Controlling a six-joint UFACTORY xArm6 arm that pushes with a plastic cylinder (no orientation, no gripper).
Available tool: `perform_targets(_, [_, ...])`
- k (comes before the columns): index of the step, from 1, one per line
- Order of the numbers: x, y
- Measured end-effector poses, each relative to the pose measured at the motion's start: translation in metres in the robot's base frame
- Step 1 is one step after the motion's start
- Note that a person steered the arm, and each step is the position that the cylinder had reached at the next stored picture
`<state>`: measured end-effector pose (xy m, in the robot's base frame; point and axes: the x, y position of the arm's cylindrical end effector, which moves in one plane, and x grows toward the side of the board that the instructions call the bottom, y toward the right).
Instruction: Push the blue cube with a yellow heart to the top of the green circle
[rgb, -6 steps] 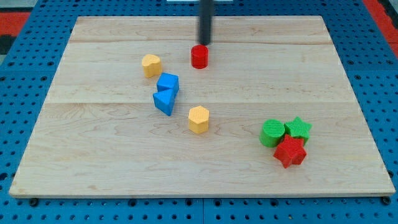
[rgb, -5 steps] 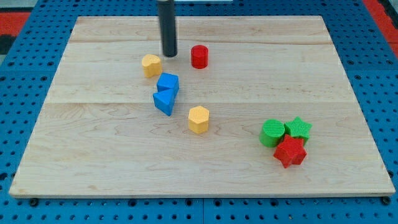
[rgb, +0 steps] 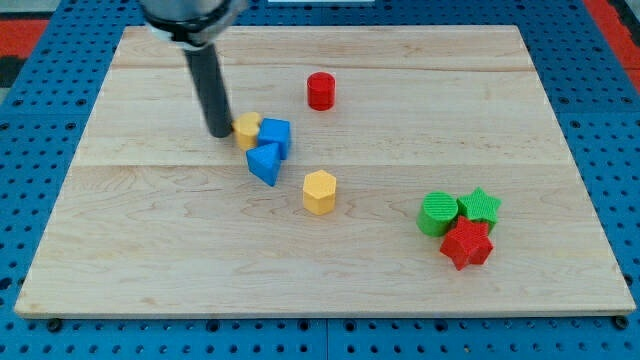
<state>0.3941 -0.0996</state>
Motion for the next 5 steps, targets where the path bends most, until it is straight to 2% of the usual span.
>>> perform_targets(1, [0.009,0.03])
perform_targets(3, [0.018,0.05])
perform_targets(5, [0.017,0.14])
